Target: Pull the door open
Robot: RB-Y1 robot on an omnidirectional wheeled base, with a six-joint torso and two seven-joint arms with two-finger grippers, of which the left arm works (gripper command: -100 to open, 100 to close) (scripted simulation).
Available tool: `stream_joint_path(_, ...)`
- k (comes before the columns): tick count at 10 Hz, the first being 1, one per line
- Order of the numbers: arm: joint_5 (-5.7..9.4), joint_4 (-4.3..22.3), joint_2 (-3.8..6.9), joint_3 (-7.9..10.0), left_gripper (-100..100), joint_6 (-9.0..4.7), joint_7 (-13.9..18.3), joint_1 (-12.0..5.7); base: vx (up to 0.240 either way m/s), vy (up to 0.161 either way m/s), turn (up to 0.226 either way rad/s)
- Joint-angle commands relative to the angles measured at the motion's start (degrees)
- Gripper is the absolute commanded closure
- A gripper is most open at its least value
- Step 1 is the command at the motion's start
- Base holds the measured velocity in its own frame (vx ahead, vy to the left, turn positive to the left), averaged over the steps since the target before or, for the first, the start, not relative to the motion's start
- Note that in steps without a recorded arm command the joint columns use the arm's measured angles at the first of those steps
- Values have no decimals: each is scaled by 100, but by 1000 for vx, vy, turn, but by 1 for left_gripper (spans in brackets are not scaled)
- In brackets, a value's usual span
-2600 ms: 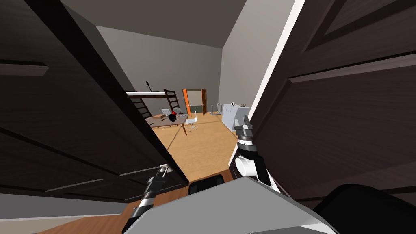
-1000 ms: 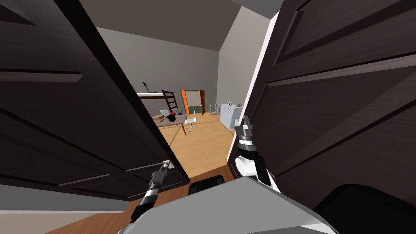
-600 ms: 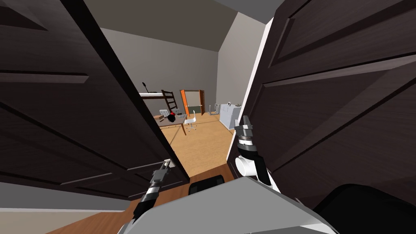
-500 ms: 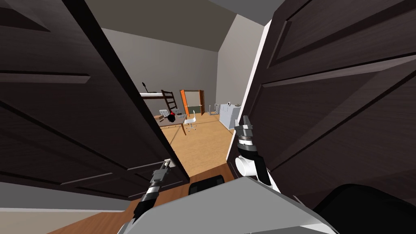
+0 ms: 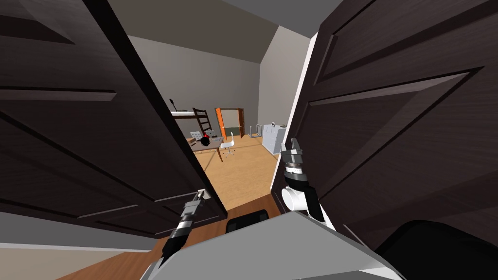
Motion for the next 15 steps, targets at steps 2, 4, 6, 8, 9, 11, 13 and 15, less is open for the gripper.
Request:
stream_joint_path(2, 105, 165, 4, -134, 100, 35, 370, -64, -64, 22, -32)
stream_joint_path(4, 271, 253, 51, -271, 100, 90, 747, -147, -53, 19, -33)
stream_joint_path(6, 354, 297, 74, -340, 100, 118, 1041, -188, -47, 17, -24)
stream_joint_path(8, 436, 341, 97, -409, 100, 146, 1320, -229, -42, 12, -18)
stream_joint_path(9, 436, 341, 97, -409, 100, 146, 1320, -229, -35, 12, -9)
stream_joint_path(11, 601, 428, 143, -546, 100, 200, 1707, -311, -55, 15, -38)
stream_joint_path(13, 681, 470, 166, -613, 100, 227, 2026, -351, -39, 17, -23)
stream_joint_path(15, 762, 513, 188, -680, 100, 254, 2269, -391, -53, 14, -36)
